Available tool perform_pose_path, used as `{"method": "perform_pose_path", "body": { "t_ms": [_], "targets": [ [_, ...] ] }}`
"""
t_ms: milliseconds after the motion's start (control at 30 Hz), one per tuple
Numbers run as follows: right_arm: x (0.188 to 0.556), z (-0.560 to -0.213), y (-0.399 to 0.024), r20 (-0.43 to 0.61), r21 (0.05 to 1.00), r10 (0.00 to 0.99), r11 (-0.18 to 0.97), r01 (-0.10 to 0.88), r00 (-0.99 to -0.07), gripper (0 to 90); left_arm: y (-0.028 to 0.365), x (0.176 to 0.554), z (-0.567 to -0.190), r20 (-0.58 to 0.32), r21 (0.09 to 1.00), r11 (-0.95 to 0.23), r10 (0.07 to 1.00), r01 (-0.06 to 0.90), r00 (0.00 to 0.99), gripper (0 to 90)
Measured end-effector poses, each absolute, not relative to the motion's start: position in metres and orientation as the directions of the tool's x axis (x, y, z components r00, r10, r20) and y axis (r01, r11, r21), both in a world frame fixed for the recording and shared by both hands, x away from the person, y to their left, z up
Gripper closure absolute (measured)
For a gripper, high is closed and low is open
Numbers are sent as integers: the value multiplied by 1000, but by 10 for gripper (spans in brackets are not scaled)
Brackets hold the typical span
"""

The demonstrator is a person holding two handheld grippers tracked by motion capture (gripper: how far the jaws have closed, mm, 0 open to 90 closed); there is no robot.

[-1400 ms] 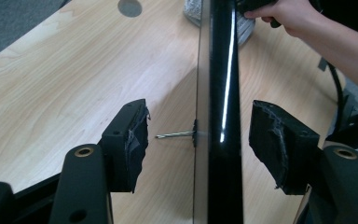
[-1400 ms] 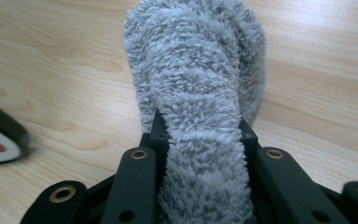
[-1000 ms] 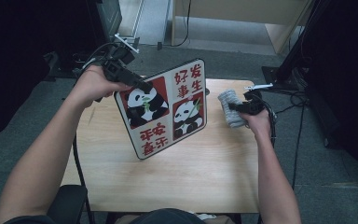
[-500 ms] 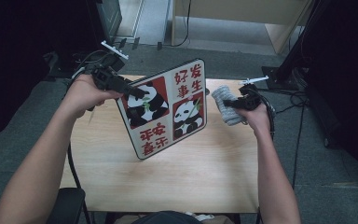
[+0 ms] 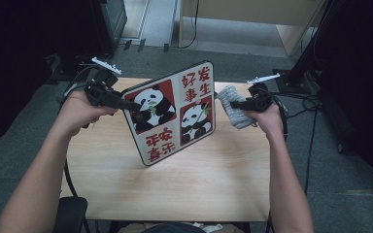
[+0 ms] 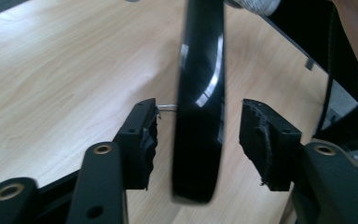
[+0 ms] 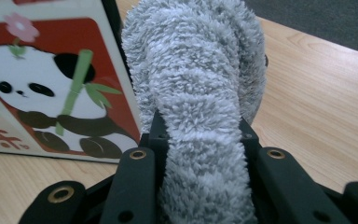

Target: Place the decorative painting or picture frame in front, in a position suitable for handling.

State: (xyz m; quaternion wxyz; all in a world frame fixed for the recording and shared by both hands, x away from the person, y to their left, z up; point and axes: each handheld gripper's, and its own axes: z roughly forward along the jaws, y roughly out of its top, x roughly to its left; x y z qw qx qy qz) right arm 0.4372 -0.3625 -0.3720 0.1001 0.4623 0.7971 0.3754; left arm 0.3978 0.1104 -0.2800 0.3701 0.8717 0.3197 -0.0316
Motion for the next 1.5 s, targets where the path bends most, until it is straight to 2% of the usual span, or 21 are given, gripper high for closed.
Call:
{"method": "perform_pose_path", "body": {
  "t_ms": [667, 1067, 1500],
  "targets": [
    [416, -329, -342, 140, 742, 776, 330, 584, -616, 697, 120, 383, -319, -301, 676, -466, 534, 572, 790, 573],
    [417, -315, -338, 149, 737, 757, 344, 582, -636, 694, 114, 385, -325, -312, 688, -451, 524, 569, 792, 697],
    [431, -260, -318, 89, 752, 738, 390, 531, -668, 691, 116, 385, -328, -340, 695, -417, 527, 586, 779, 778]
  ]
}}
